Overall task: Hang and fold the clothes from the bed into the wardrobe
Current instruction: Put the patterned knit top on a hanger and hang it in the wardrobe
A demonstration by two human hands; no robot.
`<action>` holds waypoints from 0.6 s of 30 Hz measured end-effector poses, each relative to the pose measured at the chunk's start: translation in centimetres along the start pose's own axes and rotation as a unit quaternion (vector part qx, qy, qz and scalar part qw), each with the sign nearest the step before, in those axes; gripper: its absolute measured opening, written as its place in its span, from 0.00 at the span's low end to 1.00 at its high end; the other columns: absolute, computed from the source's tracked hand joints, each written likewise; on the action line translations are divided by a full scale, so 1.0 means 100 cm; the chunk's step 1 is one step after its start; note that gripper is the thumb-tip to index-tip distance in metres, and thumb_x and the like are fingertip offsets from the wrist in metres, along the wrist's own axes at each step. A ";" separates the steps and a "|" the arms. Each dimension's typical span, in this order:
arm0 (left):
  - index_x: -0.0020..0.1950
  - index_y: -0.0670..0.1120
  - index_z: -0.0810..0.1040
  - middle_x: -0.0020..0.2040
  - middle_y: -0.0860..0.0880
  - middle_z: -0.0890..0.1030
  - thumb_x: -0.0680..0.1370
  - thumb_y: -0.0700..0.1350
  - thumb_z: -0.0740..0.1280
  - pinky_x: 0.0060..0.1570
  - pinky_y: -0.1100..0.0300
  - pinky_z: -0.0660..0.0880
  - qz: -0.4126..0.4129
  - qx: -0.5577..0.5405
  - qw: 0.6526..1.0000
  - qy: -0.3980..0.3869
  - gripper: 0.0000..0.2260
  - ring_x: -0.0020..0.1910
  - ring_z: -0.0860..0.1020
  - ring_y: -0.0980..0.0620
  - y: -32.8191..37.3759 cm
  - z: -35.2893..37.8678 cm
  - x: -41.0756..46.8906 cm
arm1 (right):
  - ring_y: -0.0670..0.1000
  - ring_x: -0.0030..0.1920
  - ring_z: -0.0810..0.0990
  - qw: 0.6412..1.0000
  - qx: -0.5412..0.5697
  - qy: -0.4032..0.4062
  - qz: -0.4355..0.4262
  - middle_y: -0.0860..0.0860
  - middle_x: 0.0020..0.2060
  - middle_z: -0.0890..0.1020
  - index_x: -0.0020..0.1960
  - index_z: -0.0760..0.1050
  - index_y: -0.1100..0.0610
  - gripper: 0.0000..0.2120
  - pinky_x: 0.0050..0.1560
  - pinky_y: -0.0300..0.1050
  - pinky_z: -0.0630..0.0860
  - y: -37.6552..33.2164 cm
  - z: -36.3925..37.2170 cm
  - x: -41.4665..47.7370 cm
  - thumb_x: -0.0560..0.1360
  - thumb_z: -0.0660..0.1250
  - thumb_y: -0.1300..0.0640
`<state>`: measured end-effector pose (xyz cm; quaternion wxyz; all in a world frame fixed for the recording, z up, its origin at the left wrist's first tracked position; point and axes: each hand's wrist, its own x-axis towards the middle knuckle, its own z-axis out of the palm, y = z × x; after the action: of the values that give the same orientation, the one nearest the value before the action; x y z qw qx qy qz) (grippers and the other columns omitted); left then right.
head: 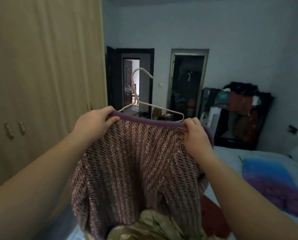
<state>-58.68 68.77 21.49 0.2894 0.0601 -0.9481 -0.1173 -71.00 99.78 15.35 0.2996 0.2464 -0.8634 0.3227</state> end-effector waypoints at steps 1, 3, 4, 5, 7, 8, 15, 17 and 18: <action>0.48 0.59 0.71 0.37 0.59 0.74 0.81 0.58 0.61 0.32 0.57 0.65 0.013 0.016 1.000 -0.001 0.05 0.36 0.72 0.57 0.002 -0.004 0.000 | 0.48 0.51 0.71 1.000 -0.014 0.016 -0.006 0.46 0.52 0.70 0.57 0.73 0.51 0.11 0.52 0.44 0.69 0.002 -0.006 0.004 0.79 0.60 0.63; 0.47 0.59 0.71 0.37 0.57 0.74 0.80 0.60 0.61 0.34 0.56 0.67 0.038 0.036 0.999 0.001 0.07 0.37 0.73 0.53 0.005 -0.010 0.002 | 0.49 0.52 0.71 0.998 -0.017 0.054 0.009 0.46 0.54 0.69 0.59 0.73 0.52 0.12 0.54 0.45 0.70 0.002 -0.020 0.011 0.79 0.59 0.64; 0.47 0.59 0.71 0.37 0.56 0.75 0.80 0.60 0.61 0.35 0.55 0.69 0.044 0.035 0.998 0.002 0.07 0.38 0.74 0.51 0.007 -0.013 0.003 | 0.48 0.52 0.71 0.997 -0.012 0.071 0.026 0.46 0.54 0.69 0.59 0.73 0.52 0.12 0.53 0.44 0.70 0.003 -0.028 0.015 0.78 0.59 0.64; 0.46 0.59 0.71 0.37 0.56 0.76 0.80 0.60 0.62 0.36 0.55 0.69 0.044 0.031 0.999 -0.001 0.07 0.39 0.75 0.50 0.006 -0.017 0.004 | 0.48 0.51 0.71 0.995 -0.013 0.088 0.046 0.46 0.53 0.70 0.57 0.73 0.52 0.11 0.52 0.44 0.70 0.007 -0.036 0.019 0.78 0.60 0.64; 0.45 0.61 0.72 0.38 0.55 0.77 0.79 0.58 0.63 0.38 0.54 0.71 0.031 0.020 0.999 -0.007 0.05 0.41 0.77 0.49 0.001 -0.027 0.008 | 0.51 0.47 0.74 0.989 -0.015 0.119 0.090 0.48 0.48 0.73 0.48 0.74 0.52 0.08 0.47 0.45 0.70 0.019 -0.058 0.026 0.77 0.59 0.63; 0.45 0.62 0.73 0.38 0.54 0.78 0.79 0.58 0.64 0.39 0.54 0.72 0.024 0.014 1.000 -0.006 0.04 0.41 0.78 0.48 -0.004 -0.032 0.009 | 0.52 0.45 0.75 0.987 -0.012 0.119 0.105 0.48 0.45 0.74 0.45 0.74 0.52 0.09 0.45 0.47 0.70 0.025 -0.068 0.029 0.77 0.59 0.63; 0.44 0.64 0.79 0.37 0.62 0.82 0.77 0.51 0.70 0.44 0.56 0.74 0.098 -0.067 0.992 -0.046 0.06 0.41 0.79 0.61 0.016 -0.052 0.014 | 0.51 0.42 0.74 0.980 0.116 0.082 0.139 0.53 0.42 0.74 0.41 0.71 0.52 0.11 0.37 0.43 0.66 0.014 -0.067 0.038 0.73 0.57 0.67; 0.46 0.63 0.81 0.38 0.61 0.83 0.76 0.52 0.71 0.46 0.55 0.77 0.113 -0.067 0.988 -0.075 0.04 0.41 0.80 0.61 0.022 -0.056 0.014 | 0.48 0.44 0.74 0.973 0.163 0.039 0.156 0.53 0.46 0.75 0.46 0.71 0.52 0.10 0.38 0.40 0.66 0.011 -0.063 0.038 0.76 0.58 0.66; 0.46 0.62 0.81 0.38 0.61 0.83 0.76 0.52 0.71 0.45 0.54 0.78 0.123 -0.060 0.987 -0.086 0.03 0.40 0.80 0.62 0.025 -0.056 0.015 | 0.46 0.44 0.75 0.972 0.177 0.016 0.152 0.52 0.46 0.75 0.48 0.72 0.52 0.10 0.39 0.38 0.67 0.007 -0.062 0.038 0.78 0.58 0.66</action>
<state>-56.84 69.90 27.48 0.2217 -0.0852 -0.9609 -0.1420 -71.89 103.73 21.47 0.2127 0.1561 -0.8151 0.5157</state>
